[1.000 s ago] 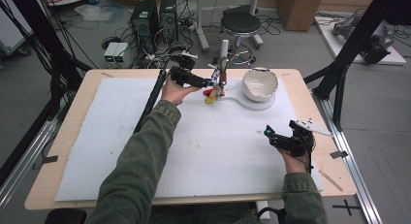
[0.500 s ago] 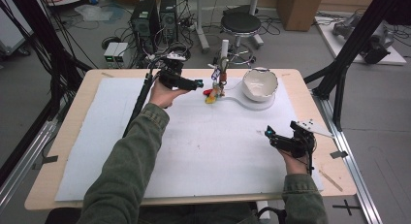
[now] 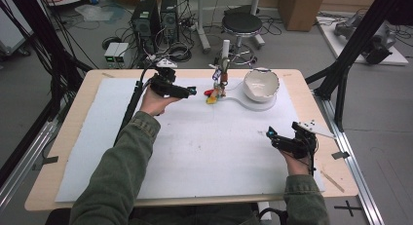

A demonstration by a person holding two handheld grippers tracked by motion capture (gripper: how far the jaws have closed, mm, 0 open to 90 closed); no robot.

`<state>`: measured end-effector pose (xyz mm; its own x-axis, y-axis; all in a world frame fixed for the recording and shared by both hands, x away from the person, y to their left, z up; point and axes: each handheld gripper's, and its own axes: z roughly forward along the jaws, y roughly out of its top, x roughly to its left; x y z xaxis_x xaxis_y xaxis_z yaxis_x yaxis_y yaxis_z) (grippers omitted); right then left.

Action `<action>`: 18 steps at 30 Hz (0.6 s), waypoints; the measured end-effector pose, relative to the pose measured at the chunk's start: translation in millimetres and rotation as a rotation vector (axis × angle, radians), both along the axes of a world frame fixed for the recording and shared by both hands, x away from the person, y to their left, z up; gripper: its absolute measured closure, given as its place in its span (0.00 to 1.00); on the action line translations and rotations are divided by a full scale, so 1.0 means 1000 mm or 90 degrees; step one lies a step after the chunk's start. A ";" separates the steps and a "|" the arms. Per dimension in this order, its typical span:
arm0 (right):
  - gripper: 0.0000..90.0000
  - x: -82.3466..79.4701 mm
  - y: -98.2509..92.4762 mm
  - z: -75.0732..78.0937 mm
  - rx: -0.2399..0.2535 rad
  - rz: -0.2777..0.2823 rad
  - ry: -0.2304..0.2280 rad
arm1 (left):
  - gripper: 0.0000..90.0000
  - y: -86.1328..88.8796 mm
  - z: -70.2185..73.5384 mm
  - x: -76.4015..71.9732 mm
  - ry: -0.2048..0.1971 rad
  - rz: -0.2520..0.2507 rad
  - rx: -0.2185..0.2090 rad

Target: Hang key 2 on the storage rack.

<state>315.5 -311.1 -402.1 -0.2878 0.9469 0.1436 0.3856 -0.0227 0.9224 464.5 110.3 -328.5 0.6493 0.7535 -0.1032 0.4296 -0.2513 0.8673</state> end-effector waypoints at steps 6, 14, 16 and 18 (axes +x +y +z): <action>0.02 0.000 0.000 0.000 -0.001 0.001 -0.002 | 0.02 0.006 0.004 -0.011 -0.018 -0.011 0.010; 0.02 0.000 0.000 0.000 0.000 -0.001 0.001 | 0.02 0.018 0.001 -0.026 -0.042 -0.017 0.013; 0.02 0.000 0.000 0.000 0.000 -0.001 0.000 | 0.02 0.021 0.001 -0.030 -0.044 -0.011 0.007; 0.02 -0.001 0.000 0.000 -0.001 -0.001 0.000 | 0.02 0.025 0.000 -0.033 -0.043 -0.006 0.004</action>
<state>314.9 -311.2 -402.0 -0.2857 0.9476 0.1427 0.3856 -0.0226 0.9224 431.5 135.8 -328.4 0.6614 0.7481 -0.0536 0.3673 -0.2608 0.8928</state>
